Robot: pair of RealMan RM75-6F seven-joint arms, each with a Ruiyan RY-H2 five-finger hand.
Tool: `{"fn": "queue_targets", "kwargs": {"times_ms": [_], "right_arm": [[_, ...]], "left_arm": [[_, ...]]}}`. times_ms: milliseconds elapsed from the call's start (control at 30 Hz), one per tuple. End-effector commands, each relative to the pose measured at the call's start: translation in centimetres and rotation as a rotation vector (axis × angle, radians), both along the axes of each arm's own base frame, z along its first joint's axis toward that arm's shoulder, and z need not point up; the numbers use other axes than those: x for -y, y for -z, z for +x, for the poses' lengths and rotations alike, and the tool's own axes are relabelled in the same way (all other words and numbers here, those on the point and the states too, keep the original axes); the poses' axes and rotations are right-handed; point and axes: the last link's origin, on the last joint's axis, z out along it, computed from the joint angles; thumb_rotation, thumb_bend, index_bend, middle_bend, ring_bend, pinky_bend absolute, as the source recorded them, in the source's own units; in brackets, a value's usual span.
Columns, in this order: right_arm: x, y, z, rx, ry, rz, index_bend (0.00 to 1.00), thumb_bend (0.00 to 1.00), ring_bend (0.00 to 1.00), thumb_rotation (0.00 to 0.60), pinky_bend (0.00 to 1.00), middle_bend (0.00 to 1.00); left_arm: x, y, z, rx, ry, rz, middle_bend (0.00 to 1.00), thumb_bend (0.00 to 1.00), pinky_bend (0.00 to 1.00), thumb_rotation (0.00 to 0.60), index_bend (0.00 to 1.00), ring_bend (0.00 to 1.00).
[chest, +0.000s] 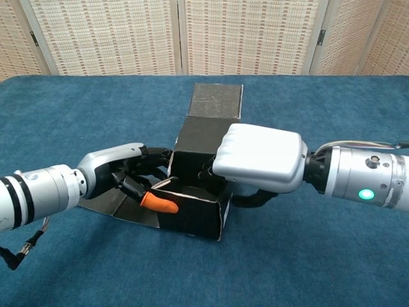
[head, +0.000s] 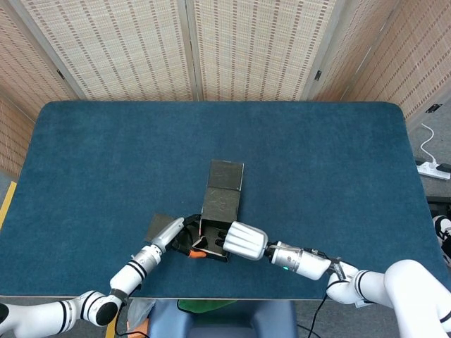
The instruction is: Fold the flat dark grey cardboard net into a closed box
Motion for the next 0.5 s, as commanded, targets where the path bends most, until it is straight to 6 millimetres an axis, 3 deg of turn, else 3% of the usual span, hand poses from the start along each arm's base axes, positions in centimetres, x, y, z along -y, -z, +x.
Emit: {"fn": "queue_targets", "kwargs": {"times_ms": [33, 133, 333, 500], "right_arm": [[0.1, -0.1, 0.0, -0.005, 0.001, -0.002, 0.00, 0.01, 0.73, 0.600, 1.00, 0.03], [0.7, -0.7, -0.6, -0.023, 0.002, -0.026, 0.00, 0.00, 0.70, 0.600, 1.00, 0.00], [0.9, -2.7, -1.2, 0.056, 0.042, -0.063, 0.00, 0.00, 0.69, 0.600, 1.00, 0.00], [0.1, -5.2, -3.2, 0.204, 0.273, -0.036, 0.00, 0.00, 0.69, 0.600, 1.00, 0.00]], "left_arm": [[0.0, 0.0, 0.0, -0.001, 0.000, 0.005, 0.17, 0.18, 0.40, 0.600, 0.19, 0.16], [-0.2, -0.4, 0.2, 0.001, 0.004, 0.038, 0.02, 0.17, 0.25, 0.600, 0.06, 0.01], [-0.4, -1.5, 0.1, -0.017, 0.017, 0.097, 0.00, 0.17, 0.10, 0.600, 0.00, 0.00], [-0.3, -3.5, -0.5, -0.019, 0.023, 0.163, 0.00, 0.18, 0.08, 0.600, 0.00, 0.00]]}}
